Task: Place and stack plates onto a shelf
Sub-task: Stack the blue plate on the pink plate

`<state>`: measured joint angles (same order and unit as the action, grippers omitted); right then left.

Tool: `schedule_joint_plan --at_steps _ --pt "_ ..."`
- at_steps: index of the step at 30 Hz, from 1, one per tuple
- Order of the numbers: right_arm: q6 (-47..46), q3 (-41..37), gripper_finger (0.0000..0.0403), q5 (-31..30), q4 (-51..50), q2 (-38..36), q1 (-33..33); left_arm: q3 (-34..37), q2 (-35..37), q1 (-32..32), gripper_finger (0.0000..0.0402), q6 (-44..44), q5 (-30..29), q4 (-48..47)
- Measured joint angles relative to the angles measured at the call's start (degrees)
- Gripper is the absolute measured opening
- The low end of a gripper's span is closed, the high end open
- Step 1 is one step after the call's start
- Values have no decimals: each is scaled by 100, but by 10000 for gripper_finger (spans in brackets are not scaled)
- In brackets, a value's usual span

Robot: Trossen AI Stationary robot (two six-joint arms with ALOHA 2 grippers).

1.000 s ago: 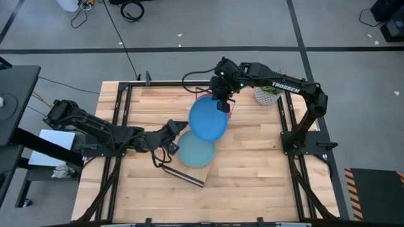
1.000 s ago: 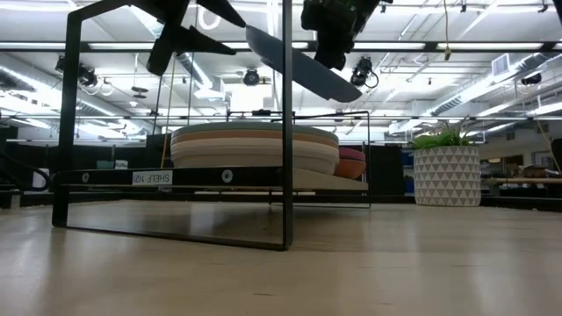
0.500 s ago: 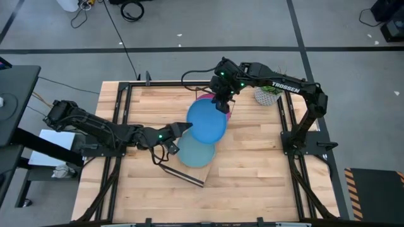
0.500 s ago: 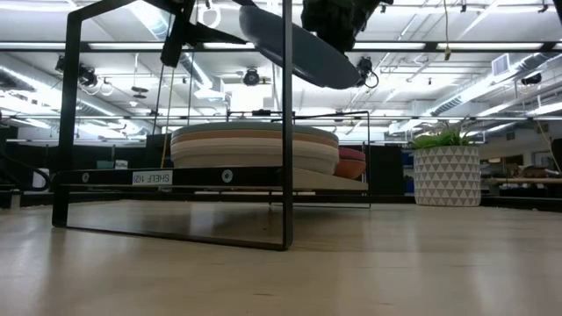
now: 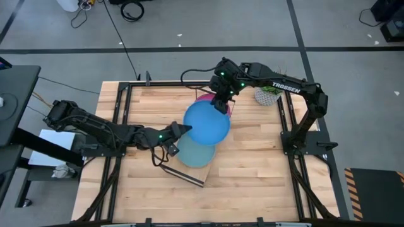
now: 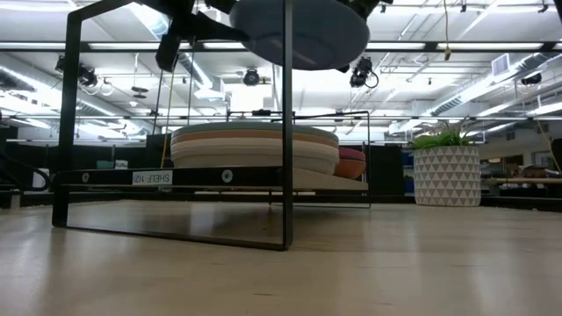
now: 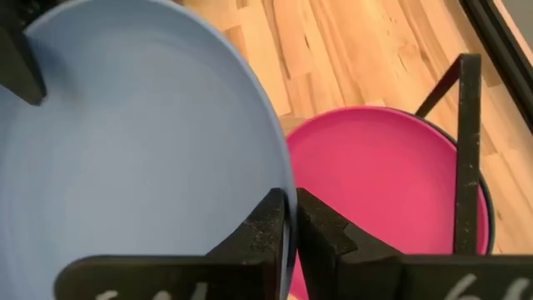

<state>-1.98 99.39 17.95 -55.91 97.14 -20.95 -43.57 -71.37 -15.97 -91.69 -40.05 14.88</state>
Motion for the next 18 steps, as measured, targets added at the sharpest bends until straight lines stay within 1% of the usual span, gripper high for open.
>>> schedule_joint_plan --at_steps 6,8,13,18 --pt "46 14 39 -1 193 -60 -59 -2 2 2 102 342 98 -248" --pt "74 131 39 -49 173 -63 -98 -2 2 2 102 479 119 -300" --pt "202 735 40 -285 187 -96 -160 -2 2 0 102 878 150 -336" --pt "259 1468 40 -816 -12 -96 -152 -2 6 4 102 1553 372 -631"
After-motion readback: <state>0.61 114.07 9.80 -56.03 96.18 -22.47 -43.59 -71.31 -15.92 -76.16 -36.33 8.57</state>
